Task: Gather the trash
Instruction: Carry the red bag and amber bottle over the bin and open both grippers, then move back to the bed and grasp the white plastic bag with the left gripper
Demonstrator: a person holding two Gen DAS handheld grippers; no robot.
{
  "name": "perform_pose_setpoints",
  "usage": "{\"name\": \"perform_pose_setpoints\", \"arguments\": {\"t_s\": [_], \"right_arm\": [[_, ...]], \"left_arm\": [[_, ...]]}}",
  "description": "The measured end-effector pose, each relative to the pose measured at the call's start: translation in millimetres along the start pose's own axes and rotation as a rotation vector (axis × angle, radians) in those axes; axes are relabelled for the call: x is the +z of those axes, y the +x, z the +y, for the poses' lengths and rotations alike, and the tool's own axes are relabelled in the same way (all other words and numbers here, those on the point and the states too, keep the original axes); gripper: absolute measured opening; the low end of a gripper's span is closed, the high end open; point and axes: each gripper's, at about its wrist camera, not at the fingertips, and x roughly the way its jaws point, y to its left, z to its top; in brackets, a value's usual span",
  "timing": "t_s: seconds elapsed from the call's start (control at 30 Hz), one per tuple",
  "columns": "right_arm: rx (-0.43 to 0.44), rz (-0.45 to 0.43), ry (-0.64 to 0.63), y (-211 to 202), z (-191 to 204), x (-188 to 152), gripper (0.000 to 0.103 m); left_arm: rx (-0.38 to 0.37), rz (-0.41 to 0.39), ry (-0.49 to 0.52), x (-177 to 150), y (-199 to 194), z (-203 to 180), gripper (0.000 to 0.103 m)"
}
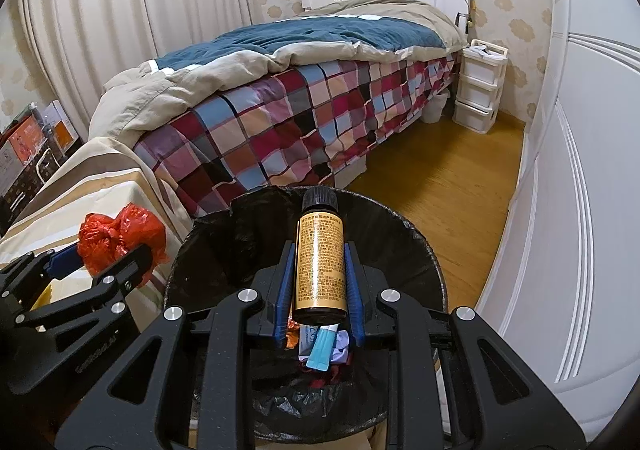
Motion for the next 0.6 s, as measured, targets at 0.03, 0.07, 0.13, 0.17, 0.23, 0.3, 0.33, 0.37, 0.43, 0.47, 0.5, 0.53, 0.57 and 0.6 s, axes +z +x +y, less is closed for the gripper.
{"name": "perform_pose_setpoints", "arguments": {"t_s": [0.03,0.07,0.13,0.17,0.23,0.3,0.33,0.37,0.43,0.47,0.5,0.53,0.57,0.6], "right_arm": [[0.000,-0.001,0.001,0.2,-0.2,0.2,0.024],[-0.002,-0.003,0.002,0.0,-0.6,0.7,0.026],[-0.003,-0.003,0.005,0.1,-0.8,1.4,0.030],[-0.004,-0.005,0.005,-0.2,-0.8,1.5,0.037],[-0.014,-0.014,0.004,-1.7,-1.0,1.3,0.042],[-0.021,-0.022,0.003,-4.0,-1.7,1.8,0.044],[-0.024,-0.025,0.005,-5.3,-2.2,2.2,0.049],[-0.027,-0.030,0.008,-6.7,-2.9,2.6,0.054],[-0.035,-0.039,0.013,-10.0,-4.0,3.1,0.059],[-0.038,-0.042,0.014,-11.6,-4.5,3.2,0.060],[-0.042,-0.044,0.015,-13.2,-4.6,3.2,0.061],[-0.046,-0.046,0.015,-15.3,-4.5,3.3,0.064],[-0.048,-0.047,0.017,-17.0,-4.9,3.3,0.068],[-0.051,-0.050,0.018,-18.9,-5.0,3.3,0.070]], "left_arm": [[0.000,-0.002,-0.004,0.2,-0.4,0.7,0.066],[0.001,-0.004,-0.007,0.4,-0.7,0.5,0.070],[0.004,-0.014,-0.014,0.3,-2.8,1.6,0.075],[0.008,-0.019,-0.015,0.3,-3.8,2.1,0.077],[0.009,-0.022,-0.017,0.2,-5.2,2.4,0.079],[0.020,-0.027,-0.016,-0.4,-7.5,2.1,0.080],[0.027,-0.031,-0.013,-0.5,-8.6,2.0,0.080],[0.033,-0.034,-0.009,-0.4,-9.8,1.9,0.080],[0.032,-0.039,-0.012,-0.6,-12.7,2.5,0.080],[0.031,-0.040,-0.016,-0.9,-14.2,3.0,0.081],[0.033,-0.042,-0.021,-1.0,-16.3,4.2,0.081],[0.034,-0.043,-0.026,-1.1,-18.2,5.5,0.081],[0.032,-0.043,-0.030,-0.9,-19.5,6.5,0.082],[0.034,-0.044,-0.035,-0.9,-21.6,8.3,0.082]]}}
